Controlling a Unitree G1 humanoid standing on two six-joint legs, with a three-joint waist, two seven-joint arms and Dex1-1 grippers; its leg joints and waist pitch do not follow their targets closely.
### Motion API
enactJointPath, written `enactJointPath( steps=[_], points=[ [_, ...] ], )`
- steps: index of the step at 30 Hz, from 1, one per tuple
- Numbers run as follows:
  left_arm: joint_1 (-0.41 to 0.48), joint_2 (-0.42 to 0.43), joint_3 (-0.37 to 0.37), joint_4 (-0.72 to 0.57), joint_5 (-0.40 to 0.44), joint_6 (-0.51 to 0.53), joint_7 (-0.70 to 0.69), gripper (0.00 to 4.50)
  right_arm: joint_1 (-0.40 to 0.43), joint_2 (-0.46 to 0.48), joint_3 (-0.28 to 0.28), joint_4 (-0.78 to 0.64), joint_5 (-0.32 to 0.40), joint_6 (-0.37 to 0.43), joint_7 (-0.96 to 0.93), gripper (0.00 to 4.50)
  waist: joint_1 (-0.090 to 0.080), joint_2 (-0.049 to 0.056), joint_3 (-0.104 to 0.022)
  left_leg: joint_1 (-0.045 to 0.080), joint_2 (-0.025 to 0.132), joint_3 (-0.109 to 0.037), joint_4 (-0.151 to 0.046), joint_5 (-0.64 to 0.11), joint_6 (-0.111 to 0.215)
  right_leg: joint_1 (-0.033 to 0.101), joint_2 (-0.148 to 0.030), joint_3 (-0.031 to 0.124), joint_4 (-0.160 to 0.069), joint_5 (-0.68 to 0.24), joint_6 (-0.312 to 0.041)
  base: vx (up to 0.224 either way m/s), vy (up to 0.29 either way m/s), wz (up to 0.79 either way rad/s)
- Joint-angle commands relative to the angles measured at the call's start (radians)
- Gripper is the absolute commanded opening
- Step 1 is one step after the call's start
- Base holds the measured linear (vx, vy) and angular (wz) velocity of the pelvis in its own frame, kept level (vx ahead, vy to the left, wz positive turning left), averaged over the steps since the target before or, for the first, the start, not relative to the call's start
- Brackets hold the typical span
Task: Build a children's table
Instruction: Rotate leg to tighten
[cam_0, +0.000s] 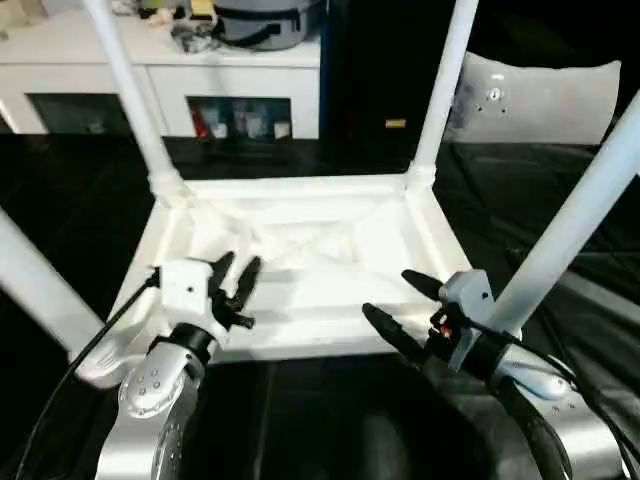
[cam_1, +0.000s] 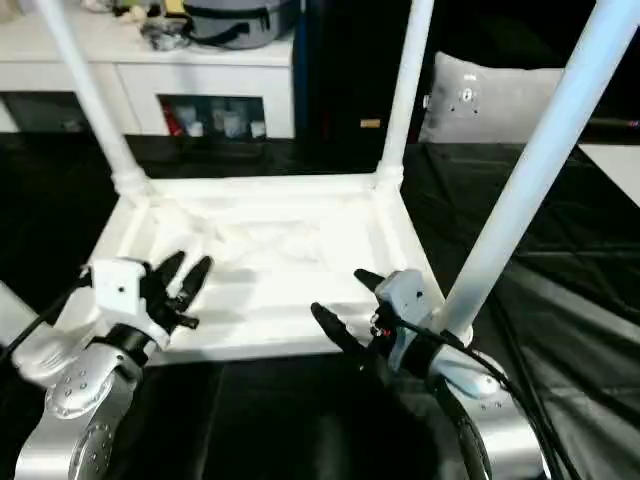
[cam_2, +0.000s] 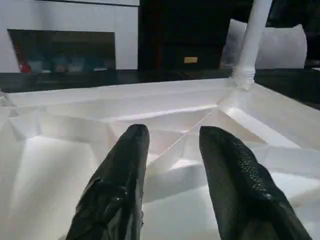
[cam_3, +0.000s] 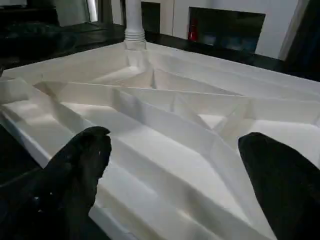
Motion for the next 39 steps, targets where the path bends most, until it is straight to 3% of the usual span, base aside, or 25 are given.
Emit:
enactJointPath(
  steps=[1, 3, 4, 7, 10, 11, 13, 16, 18, 19, 20, 21, 22, 24, 26, 27, 29, 31, 35, 36, 39],
  points=[
    [-0.007, 0.007, 0.002, -0.004, 0.014, 0.017, 0.01, 2.23, -0.002, -0.002, -0.005, -0.014, -0.002, 0.008, -0.012, 4.5, -0.009, 0.002, -0.023, 0.018, 0.14, -0.09, -0.123, -0.597, -0.107, -0.004, -0.146, 0.08, -0.116, -0.429, -0.118, -0.054, 0.05, -0.09],
    [-0.007, 0.014, 0.001, -0.003, 0.013, 0.024, 0.003, 2.23, -0.003, -0.007, -0.003, -0.01, -0.01, 0.008, -0.015, 4.5, -0.016, 0.002, -0.023, 0.007, 0.139, -0.089, -0.129, -0.57, -0.104, 0.002, -0.152, 0.083, -0.112, -0.359, -0.123, -0.027, 0.025, -0.04],
    [-0.007, 0.017, -0.001, -0.003, 0.017, 0.024, 0.001, 2.42, -0.003, -0.006, -0.004, -0.009, -0.008, 0.01, -0.017, 4.5, -0.016, 0.004, -0.024, 0.006, 0.138, -0.088, -0.129, -0.561, -0.101, 0.002, -0.153, 0.083, -0.113, -0.354, -0.123, 0.0, 0.0, 0.0],
    [-0.007, 0.031, -0.006, -0.002, 0.012, 0.026, -0.01, 2.42, -0.007, -0.01, -0.008, -0.001, -0.01, 0.006, -0.021, 4.5, -0.017, -0.004, -0.024, 0.006, 0.137, -0.079, -0.122, -0.523, -0.081, -0.006, -0.16, 0.087, -0.119, -0.384, -0.126, 0.0, 0.0, 0.0],
    [-0.001, 0.041, -0.009, -0.014, -0.029, 0.048, -0.044, 2.42, -0.016, -0.019, -0.004, 0.013, -0.026, 0.002, -0.023, 4.5, -0.015, -0.005, -0.025, 0.004, 0.14, -0.073, -0.119, -0.482, -0.067, -0.008, -0.165, 0.09, -0.119, -0.376, -0.137, 0.0, 0.0, 0.0],
    [0.003, 0.046, -0.014, -0.02, -0.036, 0.048, -0.057, 2.76, -0.016, -0.02, -0.003, 0.015, -0.026, 0.001, -0.02, 4.5, -0.014, -0.006, -0.025, 0.004, 0.141, -0.071, -0.12, -0.468, -0.062, -0.009, -0.162, 0.091, -0.117, -0.351, -0.144, 0.0, 0.0, 0.0],
    [0.013, 0.05, -0.02, -0.034, -0.054, 0.051, -0.08, 2.77, -0.019, -0.022, -0.004, 0.02, -0.023, 0.0, -0.016, 4.5, -0.012, -0.008, -0.031, -0.002, 0.145, -0.066, -0.121, -0.406, -0.039, -0.004, -0.161, 0.091, -0.108, -0.259, -0.165, 0.0, 0.0, 0.0],
    [0.029, 0.076, -0.04, -0.049, -0.067, 0.058, -0.126, 3.0, -0.033, -0.026, -0.011, 0.037, -0.026, -0.004, -0.017, 4.5, -0.007, -0.006, -0.033, -0.005, 0.145, -0.059, -0.118, -0.358, -0.012, -0.002, -0.163, 0.09, -0.106, -0.222, -0.183, 0.0, 0.0, 0.0],
    [0.048, 0.106, -0.062, -0.066, -0.087, 0.075, -0.176, 3.19, -0.05, -0.031, -0.017, 0.059, -0.031, -0.006, -0.021, 4.5, 0.0, -0.007, -0.039, -0.008, 0.148, -0.048, -0.114, -0.268, 0.02, 0.004, -0.16, 0.088, -0.1, -0.143, -0.198, 0.026, -0.009, -0.02],
    [0.055, 0.12, -0.068, -0.073, -0.091, 0.08, -0.193, 3.19, -0.056, -0.033, -0.02, 0.067, -0.035, -0.008, -0.025, 4.5, 0.0, -0.007, -0.039, -0.008, 0.148, -0.048, -0.114, -0.268, 0.02, 0.004, -0.16, 0.088, -0.1, -0.143, -0.198, 0.058, -0.019, -0.03],
    [0.067, 0.145, -0.077, -0.088, -0.104, 0.093, -0.228, 3.19, -0.067, -0.038, -0.025, 0.083, -0.04, -0.011, -0.033, 4.5, 0.003, -0.006, -0.043, -0.007, 0.149, -0.046, -0.114, -0.217, 0.032, 0.006, -0.156, 0.085, -0.092, -0.067, -0.208, 0.058, -0.019, -0.03],
    [0.074, 0.16, -0.078, -0.1, -0.121, 0.11, -0.253, 3.29, -0.077, -0.039, -0.031, 0.094, -0.04, -0.013, -0.037, 4.5, 0.001, -0.005, -0.051, -0.007, 0.148, -0.042, -0.11, -0.133, 0.058, 0.01, -0.15, 0.08, -0.077, 0.078, -0.226, 0.06, -0.02, -0.03],
    [0.075, 0.166, -0.078, -0.103, -0.128, 0.122, -0.259, 3.61, -0.081, -0.039, -0.033, 0.097, -0.037, -0.013, -0.036, 4.5, 0.0, -0.012, -0.053, -0.007, 0.148, -0.039, -0.107, -0.104, 0.074, 0.012, -0.15, 0.08, -0.075, 0.125, -0.23, 0.05, -0.016, -0.03],
    [0.077, 0.21, -0.09, -0.113, -0.132, 0.137, -0.305, 3.64, -0.089, -0.039, -0.03, 0.102, -0.037, -0.014, -0.032, 4.5, 0.007, -0.009, -0.058, -0.008, 0.144, -0.033, -0.096, -0.032, 0.115, 0.011, -0.153, 0.077, -0.067, 0.225, -0.241, 0.025, -0.008, -0.01],
    [0.08, 0.229, -0.091, -0.118, -0.137, 0.144, -0.322, 3.63, -0.092, -0.039, -0.027, 0.106, -0.039, -0.016, -0.031, 4.5, 0.01, -0.007, -0.053, -0.009, 0.145, -0.033, -0.1, -0.052, 0.134, 0.01, -0.152, 0.074, -0.068, 0.195, -0.24, 0.0, 0.0, 0.0],
    [0.088, 0.258, -0.084, -0.126, -0.142, 0.16, -0.343, 3.96, -0.098, -0.034, -0.022, 0.116, -0.04, -0.021, -0.035, 4.5, 0.012, -0.01, -0.051, -0.006, 0.149, -0.033, -0.104, -0.089, 0.128, 0.01, -0.152, 0.073, -0.072, 0.142, -0.241, 0.0, 0.0, 0.0],
    [0.089, 0.276, -0.085, -0.127, -0.135, 0.164, -0.353, 3.96, -0.1, -0.029, -0.021, 0.12, -0.04, -0.022, -0.037, 4.5, 0.013, -0.006, -0.045, -0.003, 0.15, -0.034, -0.11, -0.144, 0.106, 0.006, -0.148, 0.074, -0.076, 0.056, -0.244, 0.0, 0.0, 0.0],
    [0.092, 0.356, -0.111, -0.122, -0.111, 0.186, -0.403, 4.08, -0.104, -0.018, -0.019, 0.141, -0.048, -0.032, -0.05, 4.5, 0.017, -0.007, -0.041, 0.003, 0.149, -0.033, -0.115, -0.205, 0.07, 0.0, -0.147, 0.077, -0.082, -0.036, -0.237, 0.0, 0.0, 0.0],
    [0.092, 0.415, -0.14, -0.107, -0.052, 0.185, -0.429, 4.43, -0.114, -0.009, -0.028, 0.178, -0.067, -0.04, -0.087, 4.5, 0.019, -0.009, -0.034, 0.008, 0.149, -0.03, -0.124, -0.281, 0.011, -0.007, -0.148, 0.082, -0.091, -0.152, -0.22, 0.0, 0.0, 0.0],
    [0.092, 0.425, -0.147, -0.096, -0.044, 0.173, -0.433, 4.48, -0.125, -0.003, -0.043, 0.196, -0.072, -0.042, -0.111, 4.5, 0.022, -0.008, -0.036, 0.009, 0.148, -0.031, -0.125, -0.293, -0.012, -0.009, -0.15, 0.084, -0.091, -0.169, -0.209, 0.0, 0.0, 0.0],
    [0.082, 0.429, -0.157, -0.071, -0.023, 0.163, -0.418, 4.48, -0.143, 0.003, -0.067, 0.218, -0.075, -0.036, -0.147, 4.5, 0.023, -0.009, -0.036, 0.013, 0.148, -0.028, -0.128, -0.305, -0.032, -0.012, -0.148, 0.086, -0.091, -0.159, -0.204, 0.0, 0.0, 0.0]
  ],
)
